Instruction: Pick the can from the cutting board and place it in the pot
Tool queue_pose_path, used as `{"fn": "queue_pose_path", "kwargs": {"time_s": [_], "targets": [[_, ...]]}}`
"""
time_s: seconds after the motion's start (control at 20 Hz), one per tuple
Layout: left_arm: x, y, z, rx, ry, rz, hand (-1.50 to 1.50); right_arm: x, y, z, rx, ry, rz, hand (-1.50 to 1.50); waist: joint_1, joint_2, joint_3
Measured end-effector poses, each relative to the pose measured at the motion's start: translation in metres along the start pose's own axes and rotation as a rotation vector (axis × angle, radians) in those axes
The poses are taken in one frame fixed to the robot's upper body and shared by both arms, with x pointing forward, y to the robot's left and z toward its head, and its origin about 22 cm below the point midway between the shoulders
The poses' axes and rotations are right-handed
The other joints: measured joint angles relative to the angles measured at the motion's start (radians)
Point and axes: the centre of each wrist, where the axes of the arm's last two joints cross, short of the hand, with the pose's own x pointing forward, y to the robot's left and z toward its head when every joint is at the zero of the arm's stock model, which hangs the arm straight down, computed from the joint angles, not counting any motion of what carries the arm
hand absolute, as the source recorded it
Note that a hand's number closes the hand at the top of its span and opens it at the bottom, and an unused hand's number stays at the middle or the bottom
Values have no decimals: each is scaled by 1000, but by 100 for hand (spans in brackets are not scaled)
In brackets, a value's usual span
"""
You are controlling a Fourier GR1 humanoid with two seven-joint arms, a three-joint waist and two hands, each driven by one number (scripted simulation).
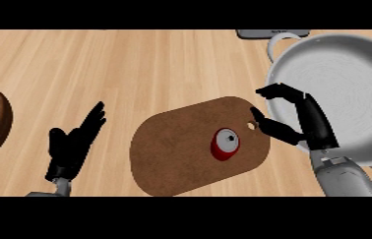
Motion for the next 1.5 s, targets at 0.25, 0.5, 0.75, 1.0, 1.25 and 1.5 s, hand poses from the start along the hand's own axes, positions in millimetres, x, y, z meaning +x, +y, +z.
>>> {"fn": "queue_pose_path", "kwargs": {"time_s": [0.25,0.5,0.75,1.0,1.25,1.5], "targets": [[-4,-10,-3,-80,11,14,0,34,39,24,-249,-255,-107,-150,-1,3,4],[-3,-20,-14,-125,3,13,0,72,45,62,-271,-275,-87,-150,22,9,3],[-2,-17,-17,-146,-2,4,0,104,37,75,-180,-95,-34,-150,35,11,2],[-3,-24,-21,-157,-5,3,0,132,34,78,-117,69,-59,-150,47,15,4],[-6,-29,-23,-166,-19,0,0,131,49,56,4,219,-65,-150,58,18,5],[-5,-27,-28,-167,-15,4,0,106,59,47,170,336,10,-150,58,20,6]]}}
